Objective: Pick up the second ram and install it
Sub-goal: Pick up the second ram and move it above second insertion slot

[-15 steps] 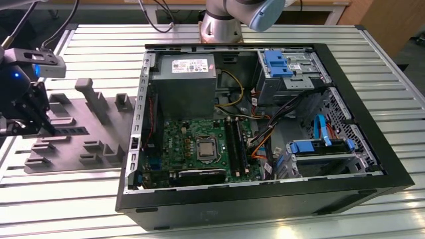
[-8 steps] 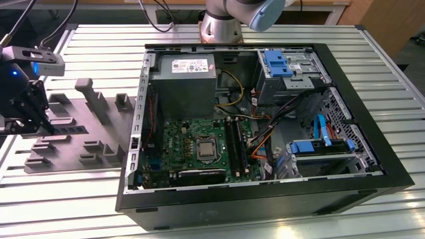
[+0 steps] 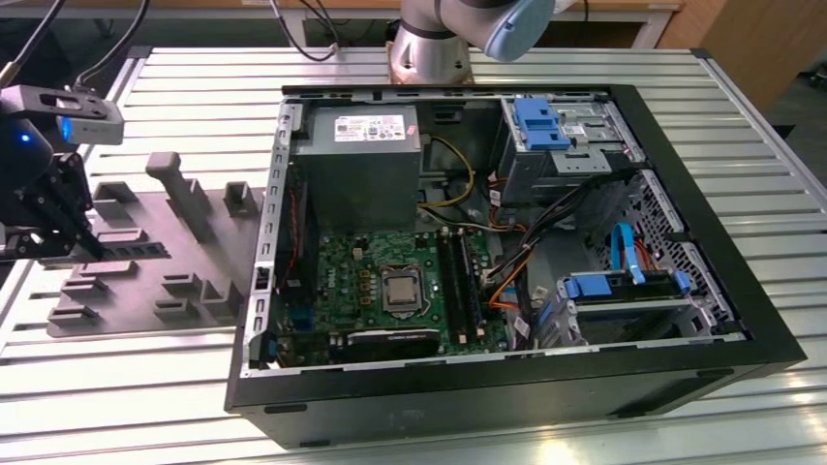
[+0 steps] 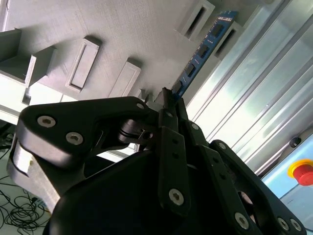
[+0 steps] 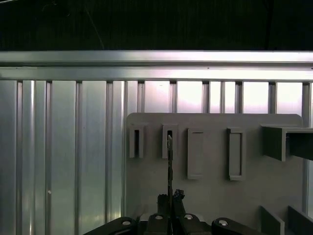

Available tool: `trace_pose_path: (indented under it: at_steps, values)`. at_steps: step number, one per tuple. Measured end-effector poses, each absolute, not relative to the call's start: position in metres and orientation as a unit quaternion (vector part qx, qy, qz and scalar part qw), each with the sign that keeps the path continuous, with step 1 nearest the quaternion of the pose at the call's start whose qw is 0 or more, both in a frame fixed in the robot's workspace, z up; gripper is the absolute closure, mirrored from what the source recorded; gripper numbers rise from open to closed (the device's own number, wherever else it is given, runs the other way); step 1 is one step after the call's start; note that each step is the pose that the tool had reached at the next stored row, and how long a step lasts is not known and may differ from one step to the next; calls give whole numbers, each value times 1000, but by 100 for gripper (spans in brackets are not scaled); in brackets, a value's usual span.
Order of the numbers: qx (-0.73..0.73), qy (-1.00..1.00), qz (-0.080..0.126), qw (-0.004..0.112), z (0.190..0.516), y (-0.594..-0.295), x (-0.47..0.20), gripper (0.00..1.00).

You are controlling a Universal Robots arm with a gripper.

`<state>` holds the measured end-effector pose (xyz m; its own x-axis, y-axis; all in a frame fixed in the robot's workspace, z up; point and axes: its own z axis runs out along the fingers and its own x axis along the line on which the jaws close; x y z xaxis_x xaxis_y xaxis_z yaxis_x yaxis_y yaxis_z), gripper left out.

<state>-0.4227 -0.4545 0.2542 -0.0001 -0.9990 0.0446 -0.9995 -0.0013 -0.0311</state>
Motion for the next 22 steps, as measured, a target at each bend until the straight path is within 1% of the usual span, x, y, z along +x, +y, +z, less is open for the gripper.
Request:
trace_pose_path:
  at_steps: [22]
  values:
    - [707,-707,27,5,260,-454,-423,86]
